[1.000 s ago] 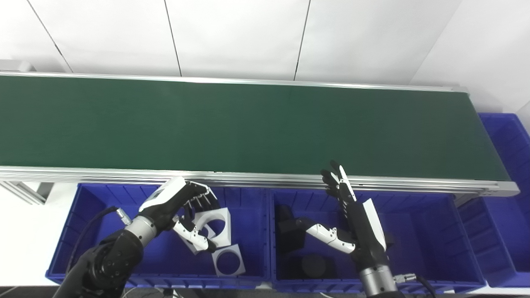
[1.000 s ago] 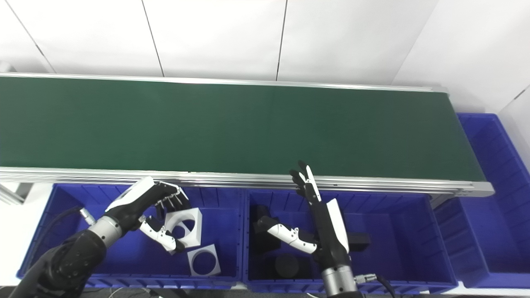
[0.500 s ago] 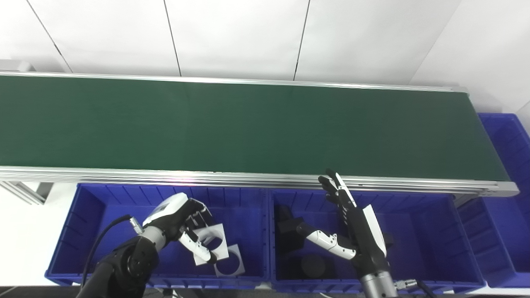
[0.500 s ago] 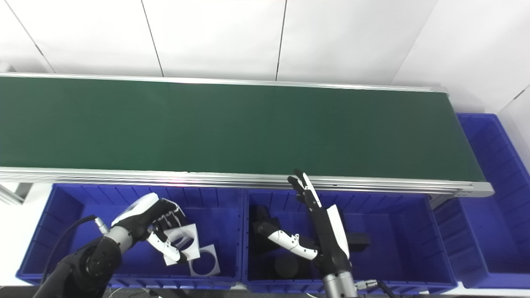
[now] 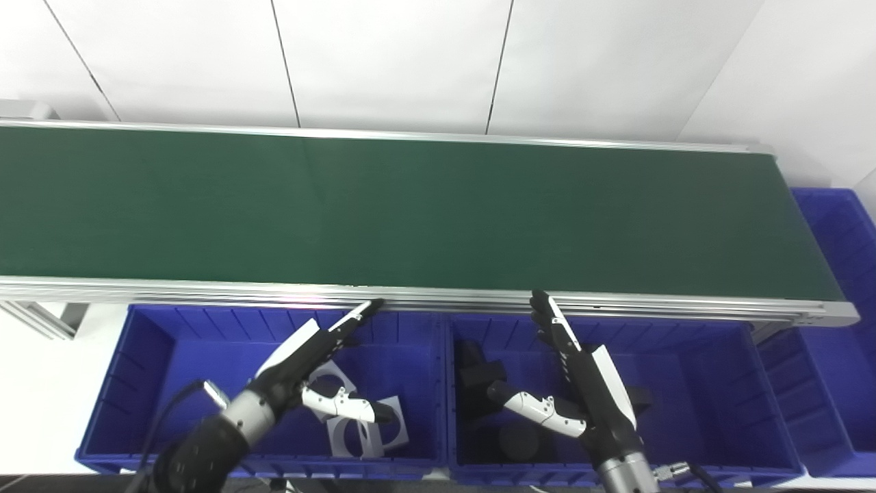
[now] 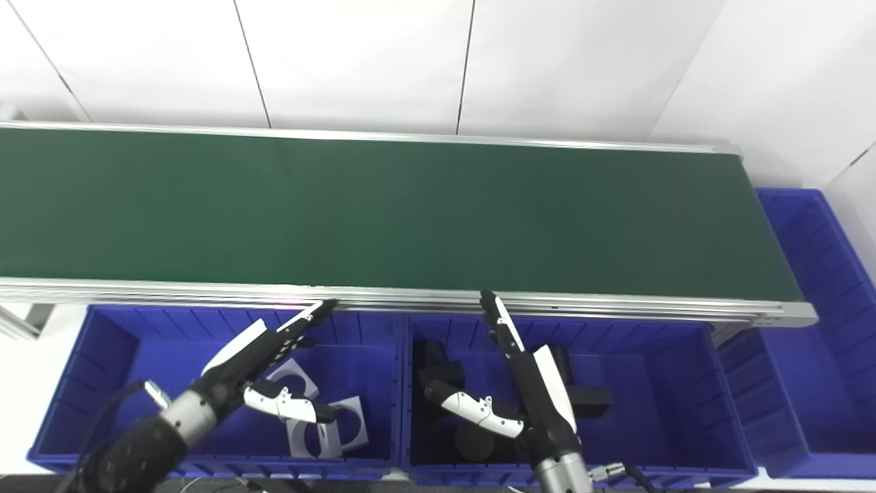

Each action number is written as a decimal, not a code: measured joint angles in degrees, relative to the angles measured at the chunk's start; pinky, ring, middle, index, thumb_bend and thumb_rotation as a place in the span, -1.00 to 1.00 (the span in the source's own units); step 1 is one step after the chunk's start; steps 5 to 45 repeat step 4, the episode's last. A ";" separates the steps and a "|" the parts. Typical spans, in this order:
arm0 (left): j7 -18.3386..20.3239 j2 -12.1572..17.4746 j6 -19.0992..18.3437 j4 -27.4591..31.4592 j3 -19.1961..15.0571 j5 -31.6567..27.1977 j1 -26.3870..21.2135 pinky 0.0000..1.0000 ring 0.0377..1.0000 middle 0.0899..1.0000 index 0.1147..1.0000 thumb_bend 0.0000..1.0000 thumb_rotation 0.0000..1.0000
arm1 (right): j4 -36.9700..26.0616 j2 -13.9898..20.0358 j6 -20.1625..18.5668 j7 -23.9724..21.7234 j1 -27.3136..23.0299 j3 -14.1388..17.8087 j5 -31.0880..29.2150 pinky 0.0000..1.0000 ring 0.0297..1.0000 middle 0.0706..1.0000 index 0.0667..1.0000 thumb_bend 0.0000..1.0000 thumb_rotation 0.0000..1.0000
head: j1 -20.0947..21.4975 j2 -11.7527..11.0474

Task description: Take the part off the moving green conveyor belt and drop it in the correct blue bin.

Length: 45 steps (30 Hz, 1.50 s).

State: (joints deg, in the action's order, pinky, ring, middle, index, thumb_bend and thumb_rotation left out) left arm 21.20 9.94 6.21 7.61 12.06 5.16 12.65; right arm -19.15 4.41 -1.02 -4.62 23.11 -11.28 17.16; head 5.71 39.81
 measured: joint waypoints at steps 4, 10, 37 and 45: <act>-1.17 -2.09 6.08 -0.40 -0.28 -3.41 2.46 0.78 0.84 0.86 0.83 0.84 -0.17 | -0.13 -0.08 0.02 0.50 0.15 -0.08 0.17 0.84 0.91 0.99 1.00 0.51 0.01 | 0.00 -1.05; -1.17 -2.09 6.08 -0.40 -0.28 -3.41 2.46 0.78 0.84 0.86 0.83 0.84 -0.17 | -0.13 -0.08 0.02 0.50 0.15 -0.08 0.17 0.84 0.91 0.99 1.00 0.51 0.01 | 0.00 -1.05; -1.17 -2.09 6.08 -0.40 -0.28 -3.41 2.46 0.78 0.84 0.86 0.83 0.84 -0.17 | -0.13 -0.08 0.02 0.50 0.15 -0.08 0.17 0.84 0.91 0.99 1.00 0.51 0.01 | 0.00 -1.05; -1.17 -2.09 6.08 -0.40 -0.28 -3.41 2.46 0.78 0.84 0.86 0.83 0.84 -0.17 | -0.13 -0.08 0.02 0.50 0.15 -0.08 0.17 0.84 0.91 0.99 1.00 0.51 0.01 | 0.00 -1.05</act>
